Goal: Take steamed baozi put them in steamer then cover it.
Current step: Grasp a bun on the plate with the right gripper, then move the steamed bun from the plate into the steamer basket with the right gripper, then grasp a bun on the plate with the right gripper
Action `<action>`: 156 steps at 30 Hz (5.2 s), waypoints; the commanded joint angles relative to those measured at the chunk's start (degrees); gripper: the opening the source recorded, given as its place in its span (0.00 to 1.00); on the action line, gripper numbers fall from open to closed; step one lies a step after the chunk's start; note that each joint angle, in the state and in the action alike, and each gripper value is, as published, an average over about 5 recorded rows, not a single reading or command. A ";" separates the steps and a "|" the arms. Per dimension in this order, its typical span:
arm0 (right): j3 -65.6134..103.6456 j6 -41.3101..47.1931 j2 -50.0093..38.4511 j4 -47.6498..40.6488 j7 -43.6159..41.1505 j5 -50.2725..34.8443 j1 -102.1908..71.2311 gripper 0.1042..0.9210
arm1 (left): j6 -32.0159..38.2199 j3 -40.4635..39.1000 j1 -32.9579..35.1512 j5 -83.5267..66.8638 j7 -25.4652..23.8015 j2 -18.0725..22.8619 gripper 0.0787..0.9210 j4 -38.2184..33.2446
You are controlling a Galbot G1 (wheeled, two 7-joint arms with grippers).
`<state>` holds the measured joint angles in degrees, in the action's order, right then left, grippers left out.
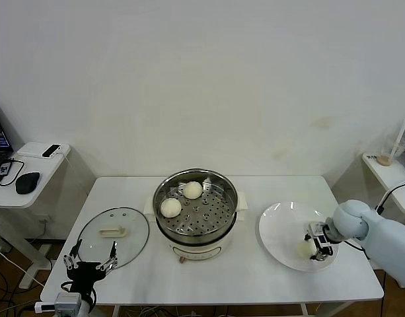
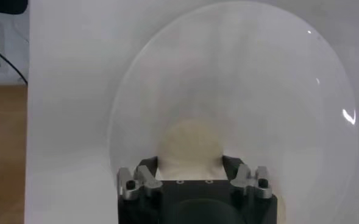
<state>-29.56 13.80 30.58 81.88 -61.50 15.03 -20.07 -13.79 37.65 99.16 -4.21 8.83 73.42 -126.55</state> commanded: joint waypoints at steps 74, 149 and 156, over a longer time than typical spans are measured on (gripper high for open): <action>-41.14 -25.17 37.03 1.53 2.38 -7.48 43.35 0.67 | 0.49 3.85 2.02 -1.20 -0.01 2.21 0.88 -2.32; 13.97 -5.73 6.86 -13.15 3.15 11.18 -5.07 0.88 | 0.07 0.58 0.28 -0.72 0.01 -1.55 0.88 -1.30; 12.52 -5.39 8.49 -14.27 3.64 10.85 -2.82 0.88 | 0.07 0.53 0.14 -0.55 0.02 -1.42 0.88 -1.03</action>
<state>-16.71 8.48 36.43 69.74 -58.34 25.11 -23.86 -13.71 38.20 99.32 -4.81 8.85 72.01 -127.66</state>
